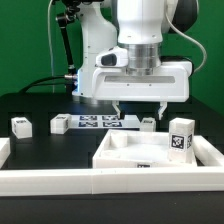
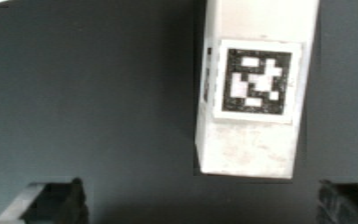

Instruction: Assemble square table

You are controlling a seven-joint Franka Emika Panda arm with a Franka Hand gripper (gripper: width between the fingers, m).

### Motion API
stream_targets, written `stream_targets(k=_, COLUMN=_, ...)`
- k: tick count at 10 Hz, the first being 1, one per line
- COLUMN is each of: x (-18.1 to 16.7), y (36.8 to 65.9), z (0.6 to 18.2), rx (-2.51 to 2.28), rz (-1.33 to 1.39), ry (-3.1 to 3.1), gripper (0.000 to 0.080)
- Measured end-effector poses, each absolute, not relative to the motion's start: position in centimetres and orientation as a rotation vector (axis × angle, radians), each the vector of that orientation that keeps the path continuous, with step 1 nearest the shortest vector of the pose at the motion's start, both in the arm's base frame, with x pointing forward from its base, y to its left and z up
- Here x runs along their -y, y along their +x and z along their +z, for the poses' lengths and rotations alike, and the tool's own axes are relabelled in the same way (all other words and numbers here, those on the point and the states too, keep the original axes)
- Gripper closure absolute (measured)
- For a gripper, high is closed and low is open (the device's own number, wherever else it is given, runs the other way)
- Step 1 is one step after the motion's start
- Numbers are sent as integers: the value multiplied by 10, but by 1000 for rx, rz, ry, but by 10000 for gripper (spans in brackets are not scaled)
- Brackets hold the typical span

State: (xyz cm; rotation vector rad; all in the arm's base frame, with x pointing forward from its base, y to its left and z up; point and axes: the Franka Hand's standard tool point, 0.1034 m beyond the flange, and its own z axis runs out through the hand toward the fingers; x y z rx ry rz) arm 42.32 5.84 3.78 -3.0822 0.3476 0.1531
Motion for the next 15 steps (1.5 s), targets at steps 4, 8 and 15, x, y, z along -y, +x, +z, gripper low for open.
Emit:
stream_targets(k=4, x=-64, y=422, z=40, rx=-278, rz=559, ry=-3009, gripper=151)
stream_targets(k=8, x=-65, y=421, z=40, rx=-239, rz=891, ry=-2904, gripper=151)
stream_targets(k=15, x=-72, y=421, z=29, rx=-222, rz=1249, ry=-2761, gripper=151)
